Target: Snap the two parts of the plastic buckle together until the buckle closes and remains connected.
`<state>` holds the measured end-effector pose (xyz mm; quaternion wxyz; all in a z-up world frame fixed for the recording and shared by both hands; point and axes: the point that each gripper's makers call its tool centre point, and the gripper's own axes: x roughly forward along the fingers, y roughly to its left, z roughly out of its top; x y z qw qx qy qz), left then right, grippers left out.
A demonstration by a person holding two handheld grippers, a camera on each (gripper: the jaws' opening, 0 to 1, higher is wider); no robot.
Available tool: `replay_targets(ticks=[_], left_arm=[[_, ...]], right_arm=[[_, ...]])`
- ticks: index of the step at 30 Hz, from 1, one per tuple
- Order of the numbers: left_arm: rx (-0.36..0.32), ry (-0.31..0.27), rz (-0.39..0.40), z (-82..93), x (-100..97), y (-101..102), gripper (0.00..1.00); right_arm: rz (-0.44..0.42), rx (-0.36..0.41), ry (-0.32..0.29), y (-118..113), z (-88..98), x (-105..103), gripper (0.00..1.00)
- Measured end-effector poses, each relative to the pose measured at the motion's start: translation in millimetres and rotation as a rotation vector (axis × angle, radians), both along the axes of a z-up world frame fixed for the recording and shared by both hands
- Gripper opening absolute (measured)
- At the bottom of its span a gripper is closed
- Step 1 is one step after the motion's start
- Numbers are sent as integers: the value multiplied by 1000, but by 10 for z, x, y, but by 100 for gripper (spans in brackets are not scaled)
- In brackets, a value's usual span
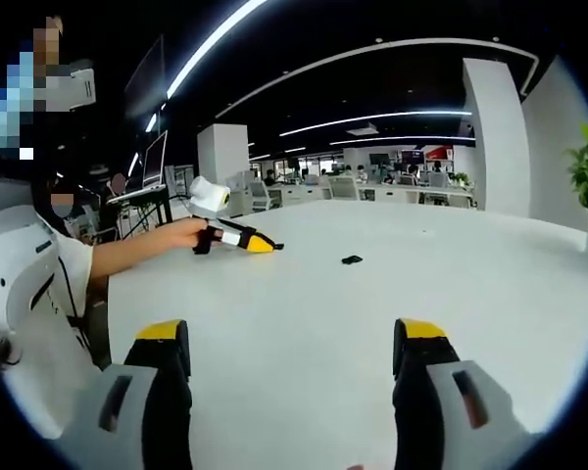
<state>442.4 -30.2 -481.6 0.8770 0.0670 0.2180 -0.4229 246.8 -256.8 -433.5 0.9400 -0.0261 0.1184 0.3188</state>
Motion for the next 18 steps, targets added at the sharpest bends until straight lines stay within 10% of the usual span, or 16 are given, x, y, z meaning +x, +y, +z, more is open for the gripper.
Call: replay_targets(ticks=[18], left_arm=[[-40,29,-60,21,-127,-35,12]], right_arm=[[-1,6,3,5,-19,-32,85]])
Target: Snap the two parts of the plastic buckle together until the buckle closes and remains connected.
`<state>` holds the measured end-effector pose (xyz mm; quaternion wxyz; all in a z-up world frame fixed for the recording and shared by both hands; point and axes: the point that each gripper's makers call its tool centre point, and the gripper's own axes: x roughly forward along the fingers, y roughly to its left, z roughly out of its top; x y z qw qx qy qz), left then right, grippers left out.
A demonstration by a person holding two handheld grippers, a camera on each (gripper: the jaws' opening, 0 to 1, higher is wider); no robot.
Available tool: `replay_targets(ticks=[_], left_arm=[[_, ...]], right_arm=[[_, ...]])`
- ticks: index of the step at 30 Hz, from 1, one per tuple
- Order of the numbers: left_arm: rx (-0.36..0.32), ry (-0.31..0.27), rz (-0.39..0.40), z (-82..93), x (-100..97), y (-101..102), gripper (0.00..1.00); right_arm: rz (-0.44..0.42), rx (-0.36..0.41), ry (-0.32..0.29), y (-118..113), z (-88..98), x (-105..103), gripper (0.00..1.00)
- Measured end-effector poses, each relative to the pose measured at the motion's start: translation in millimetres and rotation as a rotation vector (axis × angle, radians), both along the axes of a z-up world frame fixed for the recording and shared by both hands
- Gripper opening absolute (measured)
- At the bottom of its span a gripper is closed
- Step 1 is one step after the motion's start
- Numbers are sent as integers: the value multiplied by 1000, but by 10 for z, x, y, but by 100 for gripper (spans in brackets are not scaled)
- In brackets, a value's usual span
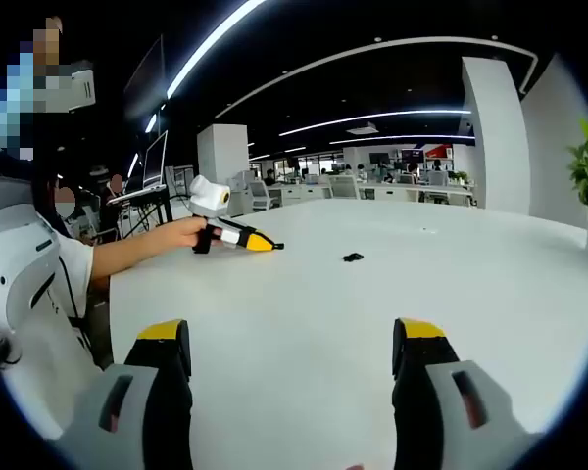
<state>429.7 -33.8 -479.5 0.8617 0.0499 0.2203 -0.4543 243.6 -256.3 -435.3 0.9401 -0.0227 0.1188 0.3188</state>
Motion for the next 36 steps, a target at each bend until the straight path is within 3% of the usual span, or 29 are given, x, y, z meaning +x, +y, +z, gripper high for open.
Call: replay_targets(ticks=[8,14,19,25,36], left_arm=[[-25,26,-87,24,-125,-67,12],[-26,51,-265,7,-383,-192,12],[-17,38,-398,21,-593,-298,12],[-5,43,-478,20,-731,-331,12],[11,30,-548,6,-788,-285,12]], right_arm=[[2,3,0,44,-15,-26,85],[2,5,4,65,-34,-45,85],[3,6,4,58,-30,-54,85],[4,5,5,46,-26,-58,85],[17,0,12,71,-38,-44,85]])
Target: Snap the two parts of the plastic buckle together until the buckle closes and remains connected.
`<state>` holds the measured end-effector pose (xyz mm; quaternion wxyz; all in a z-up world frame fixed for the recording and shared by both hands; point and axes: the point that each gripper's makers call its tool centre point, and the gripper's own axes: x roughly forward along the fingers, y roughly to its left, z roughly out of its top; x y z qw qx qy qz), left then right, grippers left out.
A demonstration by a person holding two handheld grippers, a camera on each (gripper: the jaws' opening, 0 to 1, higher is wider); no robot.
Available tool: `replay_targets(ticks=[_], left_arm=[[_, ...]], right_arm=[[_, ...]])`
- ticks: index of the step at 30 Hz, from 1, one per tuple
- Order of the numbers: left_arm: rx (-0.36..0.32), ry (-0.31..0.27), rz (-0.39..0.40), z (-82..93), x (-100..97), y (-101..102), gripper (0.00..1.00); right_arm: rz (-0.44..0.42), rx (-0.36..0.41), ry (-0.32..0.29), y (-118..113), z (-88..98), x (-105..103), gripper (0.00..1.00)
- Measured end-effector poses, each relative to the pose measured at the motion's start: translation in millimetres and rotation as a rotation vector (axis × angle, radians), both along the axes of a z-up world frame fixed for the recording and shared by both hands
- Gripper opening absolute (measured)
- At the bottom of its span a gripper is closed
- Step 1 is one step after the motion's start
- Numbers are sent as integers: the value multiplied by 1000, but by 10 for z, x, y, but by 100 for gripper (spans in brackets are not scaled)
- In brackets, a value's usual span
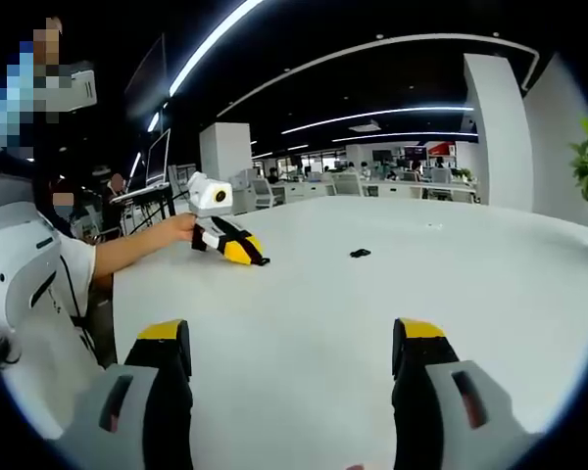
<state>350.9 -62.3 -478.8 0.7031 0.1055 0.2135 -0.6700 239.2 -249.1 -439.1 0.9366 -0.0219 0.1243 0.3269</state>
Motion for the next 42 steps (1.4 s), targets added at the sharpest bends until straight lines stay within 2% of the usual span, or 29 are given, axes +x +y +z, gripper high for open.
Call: replay_targets(ticks=[5,11,14,17,20,24,26,28,31,33,38,42], left_arm=[[8,-17,-67,-9,-47,-7,12],[16,-40,-96,-13,-103,-28,12],[14,-85,-87,5,-92,-37,14],[-5,-53,-62,70,-96,-46,18],[-25,-76,-51,141,-102,-40,21],[-62,-104,-14,283,-60,6,23],[-94,-125,21,375,-30,27,24],[-133,-159,77,518,-8,71,23],[-176,-176,166,725,6,135,26],[-201,-184,188,832,-39,180,28],[-215,-181,206,951,-211,261,34],[-197,-167,251,929,-264,295,39]], right_arm=[[5,-4,-1,30,13,13,85],[19,-15,7,77,-12,37,85],[33,-15,11,102,-12,64,84],[68,18,0,178,42,57,84],[94,5,-11,224,68,81,84],[158,3,-35,314,120,187,84],[178,16,-55,349,156,318,81],[209,63,-103,380,266,460,79],[264,130,-125,413,382,563,80],[275,136,-125,407,407,659,80],[314,114,-147,504,447,813,80],[349,100,-147,618,441,891,80]])
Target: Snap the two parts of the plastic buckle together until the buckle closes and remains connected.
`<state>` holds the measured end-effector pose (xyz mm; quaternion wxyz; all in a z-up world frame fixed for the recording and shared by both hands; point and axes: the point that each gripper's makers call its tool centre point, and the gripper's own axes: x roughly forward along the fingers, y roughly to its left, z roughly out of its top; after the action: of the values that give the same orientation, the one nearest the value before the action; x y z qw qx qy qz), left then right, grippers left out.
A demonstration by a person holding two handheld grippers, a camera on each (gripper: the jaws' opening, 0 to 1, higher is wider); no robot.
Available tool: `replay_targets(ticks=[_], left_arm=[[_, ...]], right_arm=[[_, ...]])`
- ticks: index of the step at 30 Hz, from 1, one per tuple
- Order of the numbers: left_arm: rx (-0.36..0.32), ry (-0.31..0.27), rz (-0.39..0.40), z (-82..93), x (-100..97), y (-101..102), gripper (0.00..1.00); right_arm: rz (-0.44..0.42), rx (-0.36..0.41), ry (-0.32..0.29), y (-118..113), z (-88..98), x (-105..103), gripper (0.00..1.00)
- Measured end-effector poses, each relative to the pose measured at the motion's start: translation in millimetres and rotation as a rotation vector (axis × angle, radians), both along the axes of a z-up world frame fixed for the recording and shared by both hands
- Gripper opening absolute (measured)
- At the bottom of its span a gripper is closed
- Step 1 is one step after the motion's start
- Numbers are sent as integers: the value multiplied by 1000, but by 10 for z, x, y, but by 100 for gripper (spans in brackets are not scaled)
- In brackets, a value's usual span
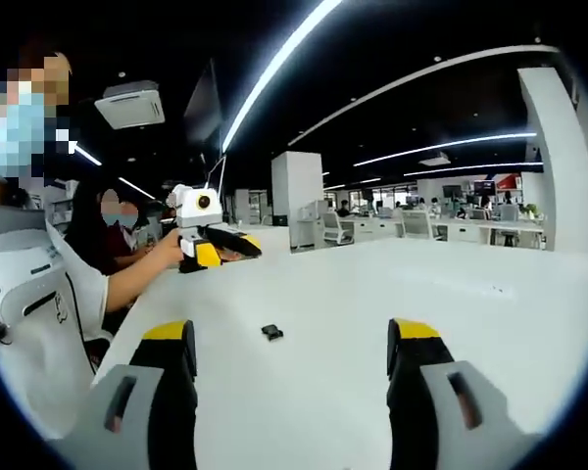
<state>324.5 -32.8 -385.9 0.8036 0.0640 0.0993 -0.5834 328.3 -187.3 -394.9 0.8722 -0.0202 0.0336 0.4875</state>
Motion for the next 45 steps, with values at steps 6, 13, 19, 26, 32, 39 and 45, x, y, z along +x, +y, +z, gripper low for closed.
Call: replay_targets(ticks=[6,13,19,26,32,39,45], left_arm=[[36,-14,10,-85,-49,34,45],[57,-29,62,-175,-19,92,56],[52,-14,122,-264,22,122,67],[76,40,228,-420,116,202,83],[102,73,292,-530,166,277,97],[93,110,326,-581,170,328,99],[85,111,314,-575,134,300,99]], right_arm=[[39,1,7,119,-7,86,81],[50,-27,-6,200,8,193,82],[75,-53,-5,338,-12,280,82],[147,-44,31,615,-39,330,85],[183,-190,19,811,-274,380,80],[223,-157,86,964,-344,369,59],[249,-220,108,1025,-493,343,57]])
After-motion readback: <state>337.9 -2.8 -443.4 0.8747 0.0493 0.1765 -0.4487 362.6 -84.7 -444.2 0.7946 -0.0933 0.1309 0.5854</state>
